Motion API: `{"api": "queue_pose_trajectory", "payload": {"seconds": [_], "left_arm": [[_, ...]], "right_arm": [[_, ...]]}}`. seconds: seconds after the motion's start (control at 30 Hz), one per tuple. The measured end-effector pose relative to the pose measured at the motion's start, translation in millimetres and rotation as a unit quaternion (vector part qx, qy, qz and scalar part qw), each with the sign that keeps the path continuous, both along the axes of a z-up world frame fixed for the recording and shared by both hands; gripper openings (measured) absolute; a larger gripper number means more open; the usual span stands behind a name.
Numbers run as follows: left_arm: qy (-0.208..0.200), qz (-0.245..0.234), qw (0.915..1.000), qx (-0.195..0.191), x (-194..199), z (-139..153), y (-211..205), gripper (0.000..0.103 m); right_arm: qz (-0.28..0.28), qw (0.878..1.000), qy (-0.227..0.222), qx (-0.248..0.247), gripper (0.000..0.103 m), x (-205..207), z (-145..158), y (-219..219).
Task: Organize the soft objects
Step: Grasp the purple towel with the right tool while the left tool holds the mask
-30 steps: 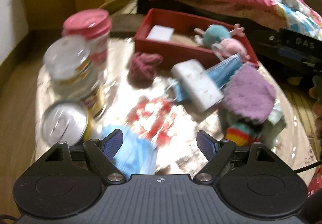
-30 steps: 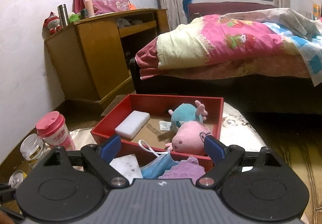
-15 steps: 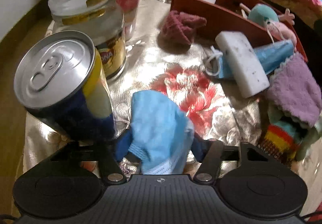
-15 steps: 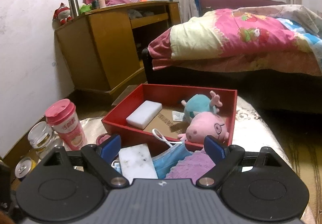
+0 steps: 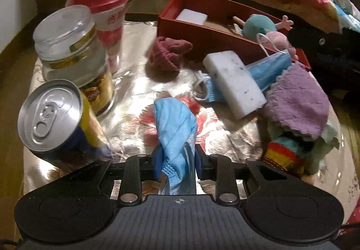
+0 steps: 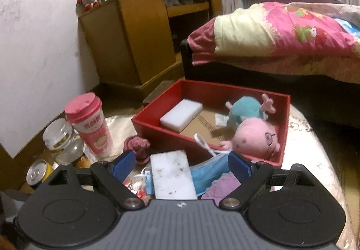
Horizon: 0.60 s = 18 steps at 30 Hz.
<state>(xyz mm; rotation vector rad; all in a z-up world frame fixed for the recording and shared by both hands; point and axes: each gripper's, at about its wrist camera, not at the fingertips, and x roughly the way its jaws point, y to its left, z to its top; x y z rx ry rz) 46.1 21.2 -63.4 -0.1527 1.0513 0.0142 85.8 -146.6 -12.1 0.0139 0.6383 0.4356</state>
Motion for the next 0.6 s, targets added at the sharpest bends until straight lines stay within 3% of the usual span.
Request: {"api": "queue_pose_trajectory", "payload": {"seconds": [0.33,0.43,0.53,0.6], "left_arm": [[-0.011,-0.027,0.9994,-0.020,0.7,11.1,-12.6,0.029],[-0.005,-0.026,0.9993,-0.026,1.2,10.5,-11.0,0.029],[-0.004,-0.027,0.9991,-0.032,0.8,11.8,-11.1,0.030],[-0.007,-0.031,0.9990,-0.032,-0.1,13.1,-12.0,0.031]], "right_arm": [[-0.094,0.995,0.023,0.003,0.068,-1.6,-0.4,-62.0],[-0.111,0.993,0.043,-0.010,0.068,-1.1,-5.8,-66.6],[-0.122,0.989,0.086,0.013,0.067,7.0,-18.3,-73.0],[-0.133,0.984,0.116,0.013,0.058,13.3,-27.7,-72.5]]}}
